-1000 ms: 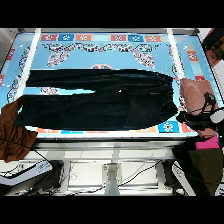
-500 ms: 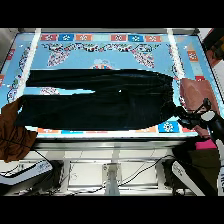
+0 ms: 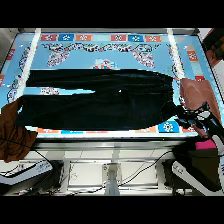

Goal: Fold the clothes and pants, and hang the long-sleeved shirts on hangers.

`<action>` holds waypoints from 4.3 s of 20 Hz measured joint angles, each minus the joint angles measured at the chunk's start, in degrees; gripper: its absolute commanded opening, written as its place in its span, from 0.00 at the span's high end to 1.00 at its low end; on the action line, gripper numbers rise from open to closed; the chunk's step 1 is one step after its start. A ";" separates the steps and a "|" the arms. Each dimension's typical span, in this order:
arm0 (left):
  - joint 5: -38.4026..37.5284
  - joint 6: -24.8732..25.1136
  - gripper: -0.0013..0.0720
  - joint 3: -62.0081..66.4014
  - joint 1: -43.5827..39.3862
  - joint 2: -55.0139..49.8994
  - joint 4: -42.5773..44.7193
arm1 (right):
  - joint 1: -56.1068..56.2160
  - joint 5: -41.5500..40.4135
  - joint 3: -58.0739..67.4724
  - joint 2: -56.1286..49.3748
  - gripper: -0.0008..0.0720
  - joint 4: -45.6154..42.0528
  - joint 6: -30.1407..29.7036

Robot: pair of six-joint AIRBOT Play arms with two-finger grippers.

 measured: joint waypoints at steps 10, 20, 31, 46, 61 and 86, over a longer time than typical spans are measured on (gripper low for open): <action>-0.20 0.00 0.35 0.00 0.00 -0.04 -0.02 | 0.02 -4.35 -0.13 -2.62 0.81 3.48 -0.07; -3.45 -2.60 0.35 -0.04 0.02 -2.54 0.33 | 0.02 -4.72 -0.24 -1.27 0.94 2.73 -1.66; -9.03 -20.26 0.32 -23.28 2.64 5.46 11.06 | 0.02 -10.73 -0.20 7.50 0.94 2.97 -1.79; 6.60 -39.17 0.22 -52.46 2.91 23.39 21.51 | 0.02 -8.81 -0.20 7.89 0.94 0.57 -1.79; 19.89 -44.61 0.22 -58.71 2.91 18.47 17.81 | 0.02 -10.03 -0.20 7.89 0.94 0.24 -1.77; 28.00 -19.37 0.94 -55.36 2.91 31.08 -2.97 | 0.02 0.28 0.39 16.63 0.94 -0.42 -1.75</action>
